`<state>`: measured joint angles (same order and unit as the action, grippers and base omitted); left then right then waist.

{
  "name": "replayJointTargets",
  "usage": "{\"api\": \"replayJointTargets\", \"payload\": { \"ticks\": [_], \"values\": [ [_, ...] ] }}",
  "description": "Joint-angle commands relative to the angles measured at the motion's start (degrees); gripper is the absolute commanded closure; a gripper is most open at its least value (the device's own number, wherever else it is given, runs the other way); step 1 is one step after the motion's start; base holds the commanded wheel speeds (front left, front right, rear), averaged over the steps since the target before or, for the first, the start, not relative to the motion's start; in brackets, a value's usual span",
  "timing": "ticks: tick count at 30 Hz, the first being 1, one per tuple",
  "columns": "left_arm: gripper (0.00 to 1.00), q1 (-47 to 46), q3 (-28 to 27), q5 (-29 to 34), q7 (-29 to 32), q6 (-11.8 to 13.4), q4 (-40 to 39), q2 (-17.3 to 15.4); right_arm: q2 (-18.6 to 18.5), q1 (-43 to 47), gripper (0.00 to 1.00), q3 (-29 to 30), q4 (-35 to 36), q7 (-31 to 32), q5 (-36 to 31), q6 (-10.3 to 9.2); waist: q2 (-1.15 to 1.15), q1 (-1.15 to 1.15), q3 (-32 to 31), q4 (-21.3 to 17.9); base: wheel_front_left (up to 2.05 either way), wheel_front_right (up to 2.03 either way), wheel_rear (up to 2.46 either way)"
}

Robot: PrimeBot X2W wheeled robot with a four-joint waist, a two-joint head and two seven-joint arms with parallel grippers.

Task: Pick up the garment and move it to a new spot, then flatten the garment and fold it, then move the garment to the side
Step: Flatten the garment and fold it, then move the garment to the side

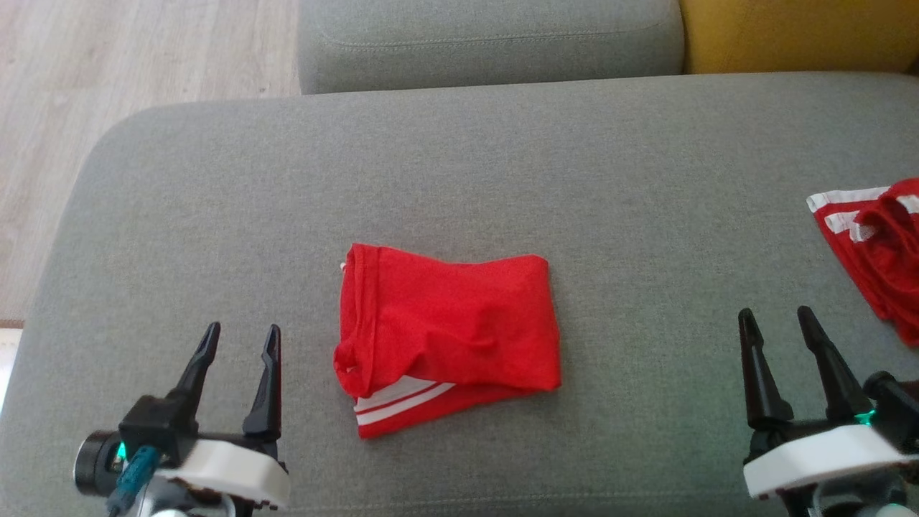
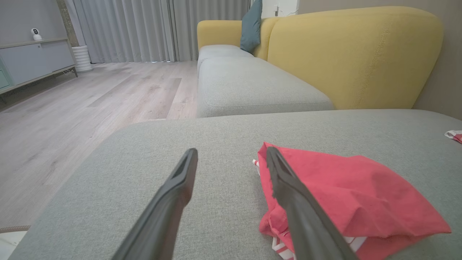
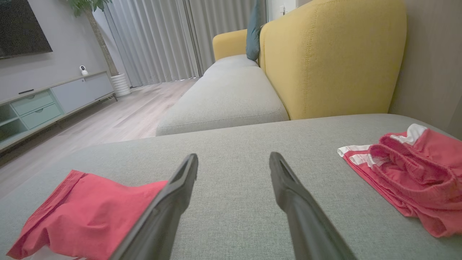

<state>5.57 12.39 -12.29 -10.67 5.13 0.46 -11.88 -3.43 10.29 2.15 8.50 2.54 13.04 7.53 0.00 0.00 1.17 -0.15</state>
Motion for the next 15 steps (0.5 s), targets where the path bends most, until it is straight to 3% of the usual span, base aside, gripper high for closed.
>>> {"api": "replayJointTargets", "payload": {
  "ticks": [1,15],
  "values": [
    [0.00,-2.16,-1.84,-0.27,-0.08,0.49,-2.10,-1.04,-0.34,-1.22,0.00,-1.04,2.23,-0.14,-0.29,-0.04,0.00,0.00,0.09,-0.01,0.00,0.00,0.00],
    [0.00,-2.47,-1.63,-0.62,-0.40,1.11,-2.35,-1.36,-0.17,-1.59,0.00,-0.83,2.03,0.14,-0.11,-0.04,0.00,0.00,0.50,-0.06,0.00,0.00,0.00]
  ]
}}
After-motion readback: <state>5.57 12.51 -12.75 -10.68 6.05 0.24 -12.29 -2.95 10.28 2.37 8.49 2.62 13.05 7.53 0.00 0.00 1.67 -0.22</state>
